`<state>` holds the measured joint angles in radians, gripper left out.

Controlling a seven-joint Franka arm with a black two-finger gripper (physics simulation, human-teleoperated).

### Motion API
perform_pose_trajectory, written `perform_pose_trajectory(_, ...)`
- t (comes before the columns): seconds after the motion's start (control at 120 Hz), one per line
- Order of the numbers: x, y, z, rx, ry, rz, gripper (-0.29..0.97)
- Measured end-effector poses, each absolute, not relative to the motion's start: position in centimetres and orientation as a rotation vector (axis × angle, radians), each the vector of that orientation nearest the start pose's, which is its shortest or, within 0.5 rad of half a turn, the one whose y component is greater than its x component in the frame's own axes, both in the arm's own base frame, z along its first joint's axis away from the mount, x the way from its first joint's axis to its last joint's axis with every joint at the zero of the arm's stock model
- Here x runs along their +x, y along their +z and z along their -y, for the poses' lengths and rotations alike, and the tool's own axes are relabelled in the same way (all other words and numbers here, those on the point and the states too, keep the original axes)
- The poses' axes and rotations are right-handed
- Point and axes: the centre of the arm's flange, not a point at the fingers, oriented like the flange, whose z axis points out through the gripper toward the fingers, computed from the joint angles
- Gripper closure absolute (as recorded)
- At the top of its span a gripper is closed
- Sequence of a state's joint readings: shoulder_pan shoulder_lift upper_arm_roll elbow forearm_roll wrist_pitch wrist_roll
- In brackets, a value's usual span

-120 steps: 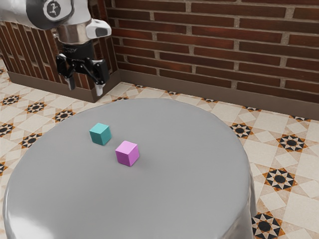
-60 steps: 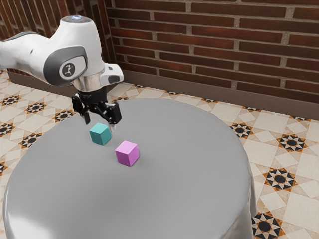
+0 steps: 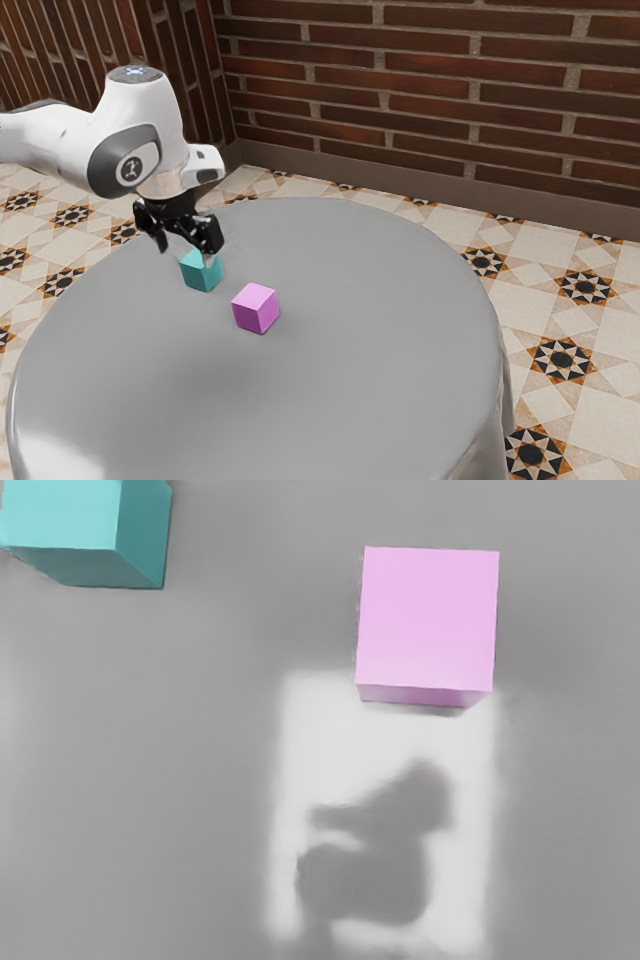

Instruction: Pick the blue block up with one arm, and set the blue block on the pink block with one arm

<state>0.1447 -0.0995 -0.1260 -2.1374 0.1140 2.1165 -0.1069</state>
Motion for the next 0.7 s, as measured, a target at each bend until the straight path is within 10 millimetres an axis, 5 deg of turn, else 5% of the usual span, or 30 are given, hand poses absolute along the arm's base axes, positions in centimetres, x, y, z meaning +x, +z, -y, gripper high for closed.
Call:
perform_pose_trajectory(0.4,55.0,40.7,-8.4,-3.005,-0.059,0.014,0.00)
perform_pose_trajectory(0.542,55.7,38.6,-8.5,-3.013,-0.012,-0.052,0.00)
perform_pose_trajectory(0.7,57.1,38.4,-8.1,-3.015,-0.025,-0.117,0.00)
